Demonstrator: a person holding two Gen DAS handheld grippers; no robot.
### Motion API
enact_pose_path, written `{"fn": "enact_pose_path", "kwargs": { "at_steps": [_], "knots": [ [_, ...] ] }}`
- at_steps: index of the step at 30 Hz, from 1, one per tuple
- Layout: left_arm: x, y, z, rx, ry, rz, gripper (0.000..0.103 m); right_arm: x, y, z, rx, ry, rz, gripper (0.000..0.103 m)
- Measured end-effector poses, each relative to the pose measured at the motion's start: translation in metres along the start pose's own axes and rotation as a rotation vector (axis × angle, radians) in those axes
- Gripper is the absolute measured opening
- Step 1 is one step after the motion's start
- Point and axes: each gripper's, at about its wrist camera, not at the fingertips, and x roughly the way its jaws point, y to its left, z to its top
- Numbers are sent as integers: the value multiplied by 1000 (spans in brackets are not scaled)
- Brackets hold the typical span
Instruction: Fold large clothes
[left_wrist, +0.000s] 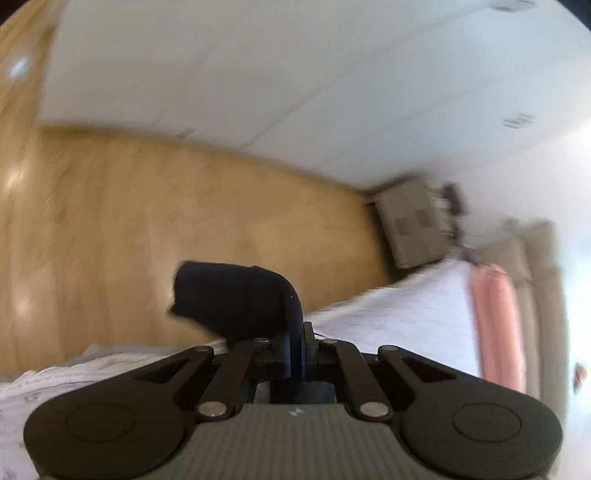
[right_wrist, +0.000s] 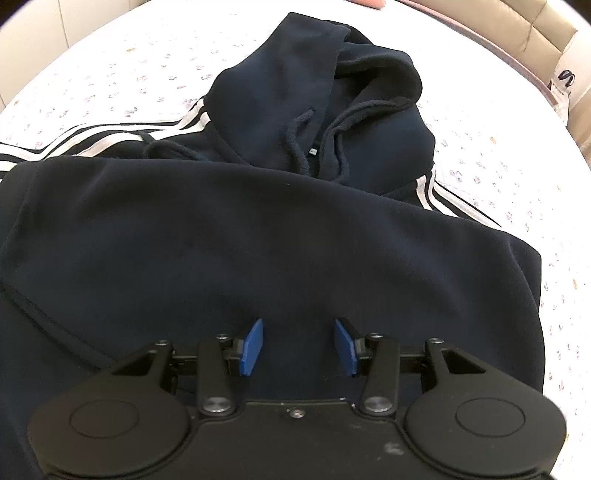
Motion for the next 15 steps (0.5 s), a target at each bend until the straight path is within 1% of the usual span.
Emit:
{"fn": "enact_pose_path", "kwargs": {
  "at_steps": [2,4,7,8,10,13,15],
  "knots": [
    [-23,-36,-10,112,-15,-73,5,0,1,1,11,2,5,55],
    [-43,-79,-29,250,-9,-148,5,-1,-5,1,36,5,29,56],
    [-67,-149,-75,500,35,-242,5,-10,-20,2,109,-21,70,57],
    [-73,-173,-98,596,55,-281,5,-15,-25,1,130,-37,74,57],
    [-82,-210,-143,735,104,-365,5,-28,-35,-1,164,-81,76,57],
    [-84,-251,-223,870,225,-508,5,-48,-52,-7,206,-142,65,57],
    [-79,-269,-280,928,315,-586,5,-56,-66,-12,232,-168,57,57]
  ]
}}
